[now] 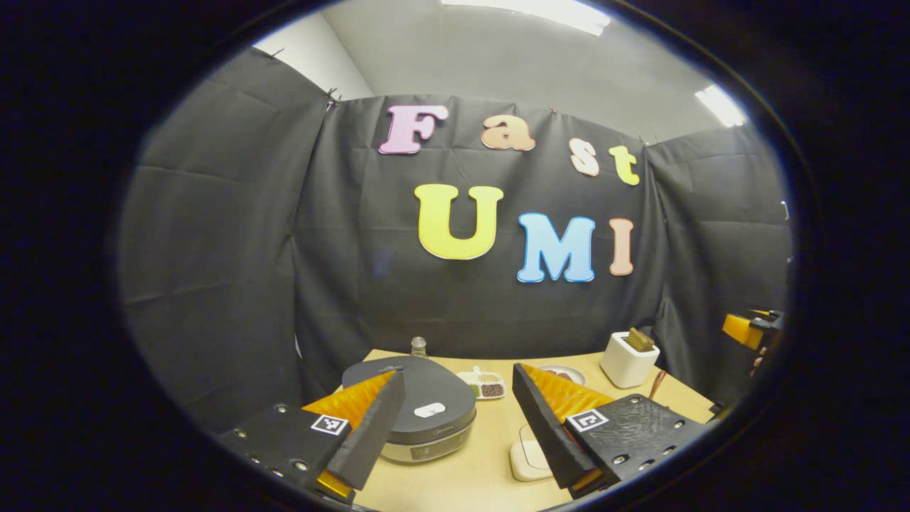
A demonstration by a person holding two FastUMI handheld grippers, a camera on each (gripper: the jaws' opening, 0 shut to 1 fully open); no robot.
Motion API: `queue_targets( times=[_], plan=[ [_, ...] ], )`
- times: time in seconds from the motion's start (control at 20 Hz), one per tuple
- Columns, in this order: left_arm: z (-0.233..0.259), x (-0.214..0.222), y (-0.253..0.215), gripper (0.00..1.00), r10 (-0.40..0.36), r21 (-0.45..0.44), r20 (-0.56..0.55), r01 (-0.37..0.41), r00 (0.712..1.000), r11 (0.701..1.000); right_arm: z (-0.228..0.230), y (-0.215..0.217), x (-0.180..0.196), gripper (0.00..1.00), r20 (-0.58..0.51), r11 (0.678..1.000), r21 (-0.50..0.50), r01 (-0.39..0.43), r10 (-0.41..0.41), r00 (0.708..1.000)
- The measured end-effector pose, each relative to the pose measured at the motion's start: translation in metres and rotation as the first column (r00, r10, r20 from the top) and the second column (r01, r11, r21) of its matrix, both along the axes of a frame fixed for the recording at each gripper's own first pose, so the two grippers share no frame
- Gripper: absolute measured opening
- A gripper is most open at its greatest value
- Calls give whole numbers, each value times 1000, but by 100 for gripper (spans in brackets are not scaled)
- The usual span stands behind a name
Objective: Close the left gripper, press the button to open the rice cooker; take a wooden spoon from the chopstick holder with the right hand, scoop a spoonful of rice and pour it into the rice cooker, then put the wooden spoon back into the chopstick holder.
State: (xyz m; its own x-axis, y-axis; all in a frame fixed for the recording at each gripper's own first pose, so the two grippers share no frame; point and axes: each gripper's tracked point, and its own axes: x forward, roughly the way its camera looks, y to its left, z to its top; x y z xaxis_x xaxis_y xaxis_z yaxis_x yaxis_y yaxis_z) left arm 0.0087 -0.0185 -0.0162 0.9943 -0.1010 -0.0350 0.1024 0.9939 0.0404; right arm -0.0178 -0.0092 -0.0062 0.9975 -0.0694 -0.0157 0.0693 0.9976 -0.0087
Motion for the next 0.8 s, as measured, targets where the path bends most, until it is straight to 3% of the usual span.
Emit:
queue_targets(
  times=[0.1, 0.2, 0.45, 0.5, 0.55, 0.65, 0.75, 0.8],
  plan=[
    [-1, -4, 2, 95, -5, -4, -7, 5, 1000, 1000, -4, 0, -11, 94, -5, 1000, 2, 0, 0, 1000],
    [0, -6, 4, 99, -9, 1, -3, 9, 1000, 1000, -3, 4, -19, 94, -3, 1000, 8, -4, 4, 1000],
    [2, -11, 11, 95, -12, -7, -9, 12, 1000, 1000, 1, 12, -20, 99, 2, 1000, -15, -20, 20, 1000],
    [2, -11, 10, 99, -17, -10, -14, 17, 1000, 1000, 2, 13, -21, 94, 4, 1000, -19, -22, 22, 1000],
    [1, -12, 10, 99, -24, -12, -19, 23, 1000, 1000, 1, 15, -22, 98, 4, 999, -20, -27, 27, 1000],
    [3, -8, 22, 80, -4, -5, -20, 4, 1000, 1000, -2, 18, -23, 98, -9, 999, -22, -35, 34, 999],
    [2, -7, 15, 62, -39, 3, -42, 39, 998, 999, -1, 19, -23, 99, -12, 999, -25, -38, 37, 999],
    [2, -3, 18, 61, -28, 11, -47, 28, 999, 1000, 0, 19, -23, 98, -12, 999, -27, -36, 35, 999]
  ],
)
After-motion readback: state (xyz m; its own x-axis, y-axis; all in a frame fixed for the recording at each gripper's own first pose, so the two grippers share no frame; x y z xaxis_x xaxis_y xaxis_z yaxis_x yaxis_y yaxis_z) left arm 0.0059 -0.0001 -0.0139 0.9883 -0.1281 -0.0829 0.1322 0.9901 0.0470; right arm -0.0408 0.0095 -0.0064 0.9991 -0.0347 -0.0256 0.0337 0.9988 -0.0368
